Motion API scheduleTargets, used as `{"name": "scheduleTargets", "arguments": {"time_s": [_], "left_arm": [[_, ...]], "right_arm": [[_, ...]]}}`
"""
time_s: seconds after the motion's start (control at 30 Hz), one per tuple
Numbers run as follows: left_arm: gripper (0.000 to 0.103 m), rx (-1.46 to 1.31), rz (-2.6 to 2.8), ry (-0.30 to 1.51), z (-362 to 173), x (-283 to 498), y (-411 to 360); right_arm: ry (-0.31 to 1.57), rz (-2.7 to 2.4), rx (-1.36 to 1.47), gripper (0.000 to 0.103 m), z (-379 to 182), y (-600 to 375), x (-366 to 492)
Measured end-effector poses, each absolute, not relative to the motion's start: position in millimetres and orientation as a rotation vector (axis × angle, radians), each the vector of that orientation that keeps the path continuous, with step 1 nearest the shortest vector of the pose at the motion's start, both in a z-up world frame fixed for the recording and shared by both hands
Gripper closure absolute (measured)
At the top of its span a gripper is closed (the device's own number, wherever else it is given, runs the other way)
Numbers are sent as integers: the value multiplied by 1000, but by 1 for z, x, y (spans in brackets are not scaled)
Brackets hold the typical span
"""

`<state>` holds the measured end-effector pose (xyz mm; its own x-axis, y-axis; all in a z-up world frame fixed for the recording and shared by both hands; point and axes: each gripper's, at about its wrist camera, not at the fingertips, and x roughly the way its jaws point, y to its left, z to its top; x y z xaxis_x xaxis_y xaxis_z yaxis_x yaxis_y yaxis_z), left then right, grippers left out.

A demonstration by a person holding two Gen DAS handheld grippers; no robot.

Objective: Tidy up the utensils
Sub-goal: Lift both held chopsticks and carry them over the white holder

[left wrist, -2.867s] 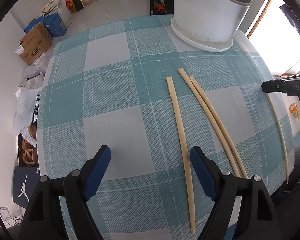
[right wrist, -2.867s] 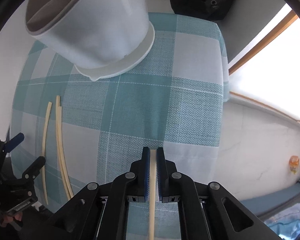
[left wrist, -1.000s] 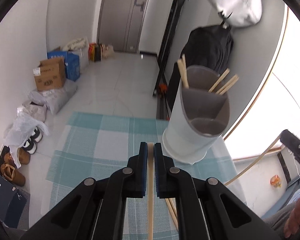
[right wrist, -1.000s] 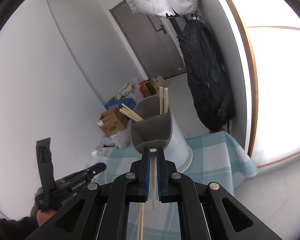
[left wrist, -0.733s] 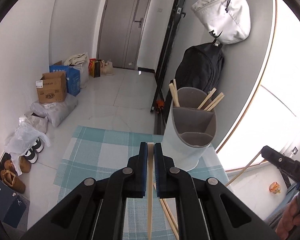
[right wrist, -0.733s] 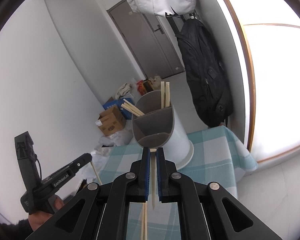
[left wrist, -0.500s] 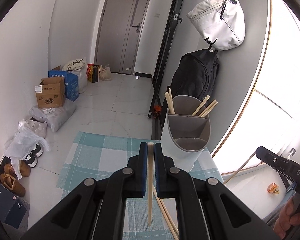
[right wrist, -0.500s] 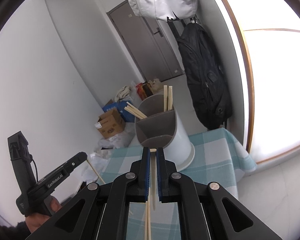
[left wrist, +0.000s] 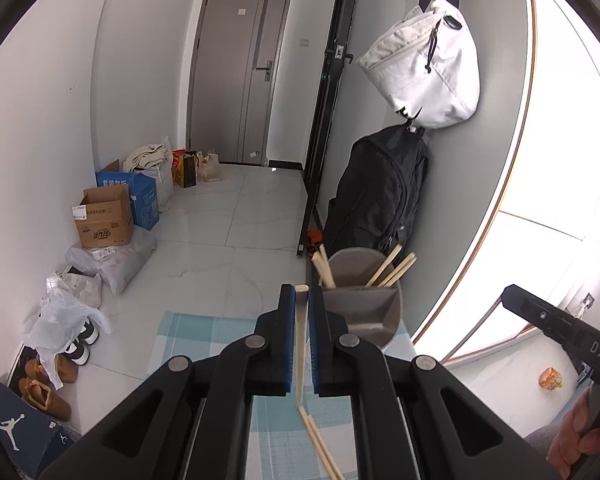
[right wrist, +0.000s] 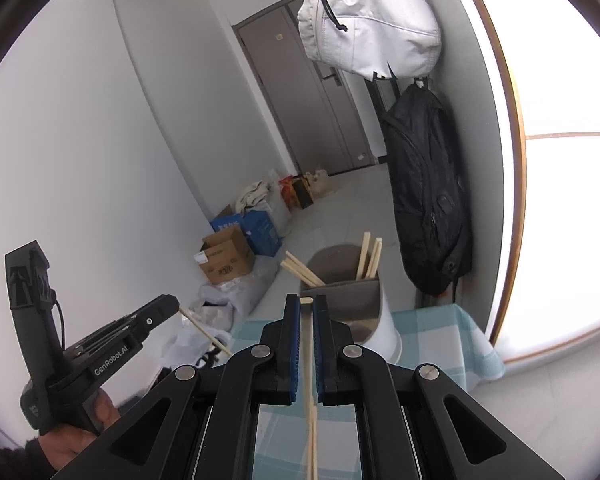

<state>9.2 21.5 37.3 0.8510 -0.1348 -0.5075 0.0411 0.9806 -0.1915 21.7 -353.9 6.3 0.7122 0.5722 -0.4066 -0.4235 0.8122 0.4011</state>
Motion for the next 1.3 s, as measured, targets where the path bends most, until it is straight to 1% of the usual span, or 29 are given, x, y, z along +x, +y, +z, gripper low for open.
{"name": "scheduleTargets", "arguments": {"time_s": [0.47,0.77,0.9,1.3], "left_arm": [[101,-167,-174,490,111,50,8],[101,-146,-192,520,118,91,-4],[101,-134,-208,538,113,109,-9],[101,-144,-271,645,81,146,-12]], "right_arm": [[484,537,291,98,77,-355,77],[464,527,239,98,104,-347,122],[468,513,219,98,99,-345,143],[554,514,258,98,56,-345,192]]}}
